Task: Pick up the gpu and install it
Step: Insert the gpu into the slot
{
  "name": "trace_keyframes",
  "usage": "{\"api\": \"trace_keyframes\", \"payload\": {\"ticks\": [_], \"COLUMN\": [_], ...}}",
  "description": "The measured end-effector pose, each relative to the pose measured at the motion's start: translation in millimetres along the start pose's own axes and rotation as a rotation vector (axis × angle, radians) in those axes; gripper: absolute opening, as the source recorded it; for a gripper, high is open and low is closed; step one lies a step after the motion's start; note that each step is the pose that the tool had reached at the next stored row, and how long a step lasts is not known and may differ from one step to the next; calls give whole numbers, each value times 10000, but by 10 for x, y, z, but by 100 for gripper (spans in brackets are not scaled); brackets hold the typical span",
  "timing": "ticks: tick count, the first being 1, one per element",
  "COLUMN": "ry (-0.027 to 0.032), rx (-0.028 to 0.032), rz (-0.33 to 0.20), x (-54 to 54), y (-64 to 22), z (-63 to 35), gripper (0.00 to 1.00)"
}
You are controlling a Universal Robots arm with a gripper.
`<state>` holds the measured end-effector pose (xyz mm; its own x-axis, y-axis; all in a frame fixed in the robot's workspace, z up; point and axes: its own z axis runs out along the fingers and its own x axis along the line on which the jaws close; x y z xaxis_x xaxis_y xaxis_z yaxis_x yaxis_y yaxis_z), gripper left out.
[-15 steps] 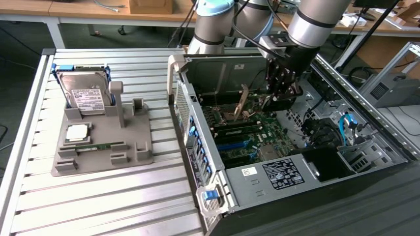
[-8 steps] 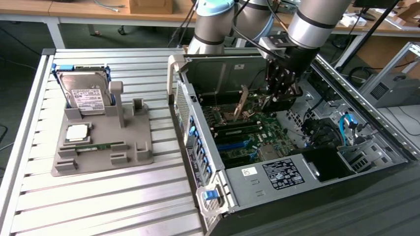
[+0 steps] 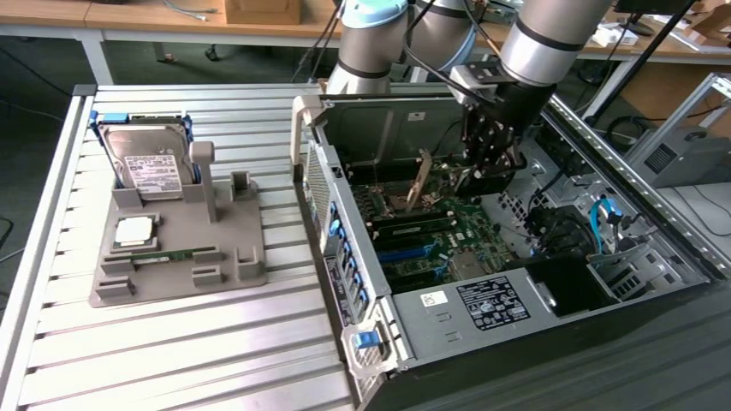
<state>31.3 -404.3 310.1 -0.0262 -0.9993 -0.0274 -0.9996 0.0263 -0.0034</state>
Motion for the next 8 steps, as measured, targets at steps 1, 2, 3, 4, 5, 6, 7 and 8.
{"api": "trace_keyframes", "payload": {"ticks": [1,2,3,4,5,6,7,8], "ry": [0,0,0,0,0,0,0,0], "rx": [0,0,0,0,0,0,0,0], "rz": [-1,-1,-1,-2,-2,-2,-2,-3], "x": [3,5,7,9,11,13,16,19], "y": [2,3,5,7,8,10,12,14], "z": [1,1,2,3,3,4,5,6], "gripper": [27,27,27,27,27,27,27,27]}}
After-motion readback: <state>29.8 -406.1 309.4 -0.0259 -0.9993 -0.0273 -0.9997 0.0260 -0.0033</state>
